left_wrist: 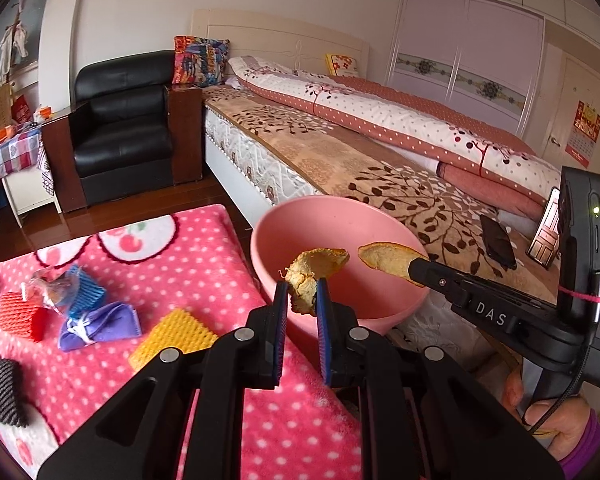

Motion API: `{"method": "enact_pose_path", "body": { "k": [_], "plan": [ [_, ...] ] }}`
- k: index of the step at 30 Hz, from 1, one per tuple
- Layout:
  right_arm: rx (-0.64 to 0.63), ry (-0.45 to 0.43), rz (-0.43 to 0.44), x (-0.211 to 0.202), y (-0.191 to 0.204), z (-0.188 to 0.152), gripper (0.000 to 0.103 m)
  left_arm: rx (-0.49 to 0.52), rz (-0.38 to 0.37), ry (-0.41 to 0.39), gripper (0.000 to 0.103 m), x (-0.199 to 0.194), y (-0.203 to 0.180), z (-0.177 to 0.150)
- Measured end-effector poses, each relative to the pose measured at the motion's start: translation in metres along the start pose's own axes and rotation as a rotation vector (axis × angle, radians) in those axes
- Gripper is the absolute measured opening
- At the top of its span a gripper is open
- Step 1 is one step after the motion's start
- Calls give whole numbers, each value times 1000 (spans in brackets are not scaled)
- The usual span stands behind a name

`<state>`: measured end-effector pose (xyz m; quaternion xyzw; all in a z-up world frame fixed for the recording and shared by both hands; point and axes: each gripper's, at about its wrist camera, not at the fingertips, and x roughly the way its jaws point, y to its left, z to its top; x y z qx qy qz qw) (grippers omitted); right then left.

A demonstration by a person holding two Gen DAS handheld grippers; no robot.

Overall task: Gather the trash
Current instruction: 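Carry both held items over to the pink bucket, then open both tools above the bucket to drop the items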

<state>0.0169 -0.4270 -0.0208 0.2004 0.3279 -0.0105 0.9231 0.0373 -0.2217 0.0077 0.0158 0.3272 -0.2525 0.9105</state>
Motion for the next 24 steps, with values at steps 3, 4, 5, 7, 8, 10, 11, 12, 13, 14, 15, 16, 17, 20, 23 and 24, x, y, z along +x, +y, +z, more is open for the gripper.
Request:
{"method": "enact_pose_path", "body": {
  "k": [3, 4, 5, 7, 8, 10, 11, 12, 13, 14, 15, 16, 17, 20, 23, 24],
  "plan": [
    [10, 6, -9, 6, -7, 1, 6, 4, -8, 25, 14, 14, -4, 1],
    [13, 8, -11, 8, -9, 1, 6, 7, -10, 31, 14, 18, -6, 1],
    [17, 11, -13, 9, -11, 1, 6, 11, -10, 36, 14, 22, -7, 1],
    [22, 15, -17, 14, -15, 1, 6, 20, -13, 45, 14, 29, -10, 0],
    [23, 17, -19, 15, -16, 1, 6, 21, -16, 49, 14, 32, -11, 0],
    [24, 21, -23, 19, -19, 1, 6, 25, -20, 50, 14, 37, -13, 1],
    [24, 23, -25, 20, -20, 1, 6, 24, -24, 49, 14, 38, -14, 1],
    [25, 24, -26, 20, -20, 0, 6, 22, -30, 47, 14, 39, -14, 1],
    [25, 25, -28, 22, -21, 0, 6, 21, -31, 47, 14, 41, -15, 1],
    [26, 26, -30, 22, -22, 0, 6, 21, -34, 48, 14, 42, -15, 1],
    [27, 27, -31, 23, -23, 0, 6, 18, -37, 51, 14, 44, -15, 1],
    [27, 28, -32, 24, -23, 0, 6, 15, -39, 55, 14, 46, -16, 2],
    [28, 29, -34, 26, -24, 1, 6, 12, -41, 60, 15, 48, -15, 2],
    [31, 32, -38, 28, -26, 1, 6, 6, -45, 72, 21, 52, -15, 1],
    [31, 32, -42, 29, -27, 0, 6, 3, -50, 66, 35, 53, -16, 2],
    [31, 32, -42, 29, -27, 0, 7, 1, -51, 65, 36, 54, -16, 2]
  ]
}}
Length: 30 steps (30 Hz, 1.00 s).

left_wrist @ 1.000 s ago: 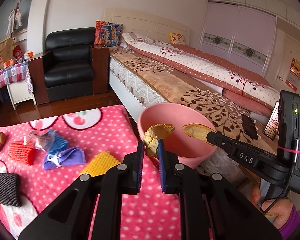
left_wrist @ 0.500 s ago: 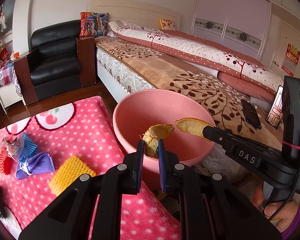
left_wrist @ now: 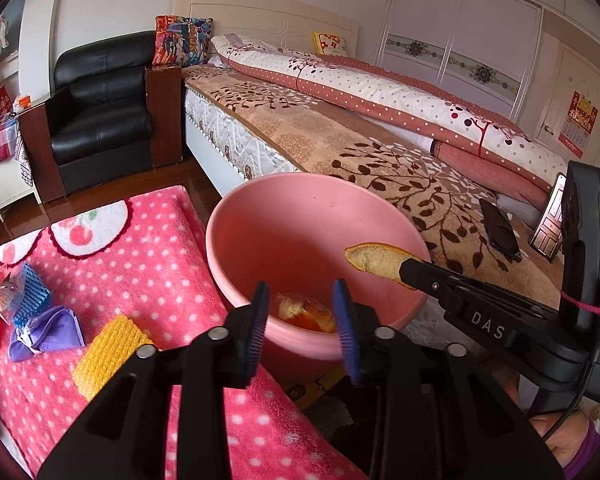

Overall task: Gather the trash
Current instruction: 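Open both tools above the bucket to drop the items, then move both open tools back over the table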

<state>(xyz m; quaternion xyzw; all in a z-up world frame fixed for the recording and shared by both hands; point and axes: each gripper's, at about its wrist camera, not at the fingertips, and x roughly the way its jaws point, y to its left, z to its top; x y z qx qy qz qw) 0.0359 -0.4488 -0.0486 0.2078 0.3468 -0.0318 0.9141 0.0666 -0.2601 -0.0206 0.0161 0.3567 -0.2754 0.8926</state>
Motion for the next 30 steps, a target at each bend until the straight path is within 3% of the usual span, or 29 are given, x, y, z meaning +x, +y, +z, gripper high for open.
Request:
{"method": "enact_pose_path", "body": {
  "k": [6, 9, 22, 30],
  "plan": [
    [3, 9, 1, 2, -1, -1, 19, -1, -5, 1, 37, -3, -1, -1],
    [-1, 4, 4, -1, 2, -3, 31, -4, -5, -6, 37, -7, -2, -3],
    [-57, -17, 59, -26, 36, -18, 37, -45, 24, -56, 37, -46, 11, -14],
    [-101, -18, 117, -37, 73, -44, 37, -54, 87, -76, 37, -77, 27, -34]
  ]
}}
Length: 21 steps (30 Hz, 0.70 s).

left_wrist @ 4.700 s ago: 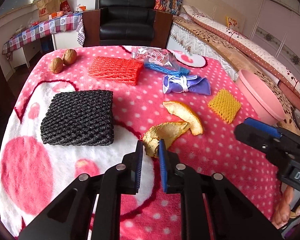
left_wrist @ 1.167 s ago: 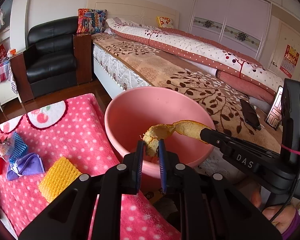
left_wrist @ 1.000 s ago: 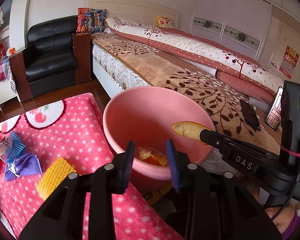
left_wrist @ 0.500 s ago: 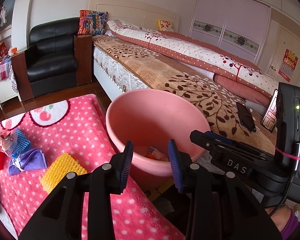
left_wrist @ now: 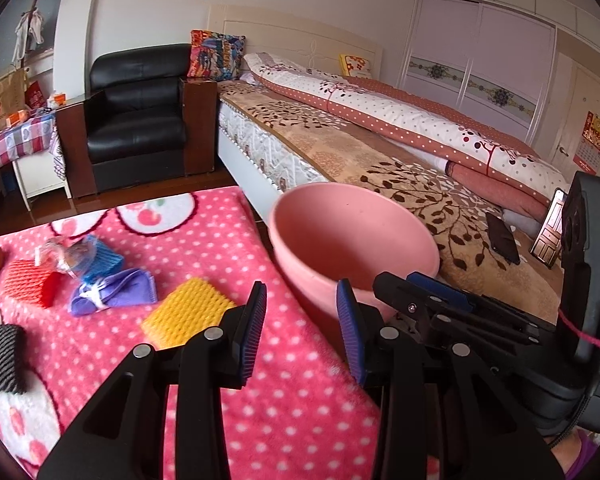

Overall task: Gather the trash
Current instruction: 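Move both open tools back over the table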

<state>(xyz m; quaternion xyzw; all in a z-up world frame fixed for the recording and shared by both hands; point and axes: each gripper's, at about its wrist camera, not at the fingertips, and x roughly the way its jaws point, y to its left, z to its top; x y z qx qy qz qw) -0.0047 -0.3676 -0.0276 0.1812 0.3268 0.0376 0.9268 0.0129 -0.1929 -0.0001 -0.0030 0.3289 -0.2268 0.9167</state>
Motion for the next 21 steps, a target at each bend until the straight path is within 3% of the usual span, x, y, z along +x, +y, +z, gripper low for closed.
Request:
{"method": "enact_pose_path", "body": {
  "k": [21],
  "plan": [
    [-118, 95, 59, 21, 78, -31, 42, -159, 158, -61, 37, -68, 99, -25]
  ]
}}
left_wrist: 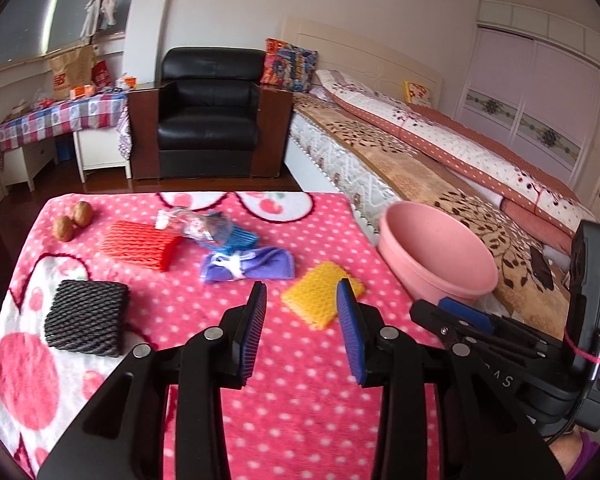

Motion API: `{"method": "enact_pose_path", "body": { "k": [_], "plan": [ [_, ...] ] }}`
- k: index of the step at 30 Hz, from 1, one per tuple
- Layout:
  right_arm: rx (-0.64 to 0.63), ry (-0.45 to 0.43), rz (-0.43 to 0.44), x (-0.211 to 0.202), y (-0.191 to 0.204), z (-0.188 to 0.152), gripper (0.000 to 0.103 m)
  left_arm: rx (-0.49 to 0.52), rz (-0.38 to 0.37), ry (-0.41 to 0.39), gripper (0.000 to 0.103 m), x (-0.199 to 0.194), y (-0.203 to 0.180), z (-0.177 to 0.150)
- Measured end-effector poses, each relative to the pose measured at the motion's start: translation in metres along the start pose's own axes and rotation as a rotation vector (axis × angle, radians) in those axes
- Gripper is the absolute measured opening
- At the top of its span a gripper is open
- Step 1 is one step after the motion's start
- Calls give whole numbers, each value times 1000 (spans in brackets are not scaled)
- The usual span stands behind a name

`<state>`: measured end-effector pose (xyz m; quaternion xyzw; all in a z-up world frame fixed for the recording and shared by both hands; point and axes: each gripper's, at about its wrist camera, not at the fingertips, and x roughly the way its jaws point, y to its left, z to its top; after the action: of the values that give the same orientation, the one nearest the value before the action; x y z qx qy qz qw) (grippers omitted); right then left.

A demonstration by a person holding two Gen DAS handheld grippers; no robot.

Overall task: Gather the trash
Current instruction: 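Move both open tools back over the table, then grasp the clear plastic wrapper with the left tool while the right tool grasps the yellow foam net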

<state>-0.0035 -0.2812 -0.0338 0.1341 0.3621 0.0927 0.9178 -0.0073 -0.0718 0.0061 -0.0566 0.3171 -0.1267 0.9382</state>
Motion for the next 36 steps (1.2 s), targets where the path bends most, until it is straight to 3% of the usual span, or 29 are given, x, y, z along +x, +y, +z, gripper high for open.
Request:
{"method": "enact_pose_path", "body": {
  "k": [7, 10, 19, 22, 28, 36],
  "plan": [
    [37, 98, 77, 32, 11, 1, 42, -93, 50, -22, 37, 1, 37, 19],
    [36, 121, 72, 47, 16, 2, 42, -158, 53, -8, 37, 11, 52, 30],
    [16, 120, 55, 72, 26, 6, 42, -469, 67, 110, 37, 76, 97, 59],
    [35, 135, 85, 76, 23, 6, 42, -548, 84, 153, 37, 98, 106, 64],
    [136, 159, 126, 82, 4, 5, 42, -635, 141, 243, 37, 129, 116, 58],
    [162, 179, 153, 88, 2, 4, 42, -681, 119, 217, 37, 141, 121, 55]
  ]
}}
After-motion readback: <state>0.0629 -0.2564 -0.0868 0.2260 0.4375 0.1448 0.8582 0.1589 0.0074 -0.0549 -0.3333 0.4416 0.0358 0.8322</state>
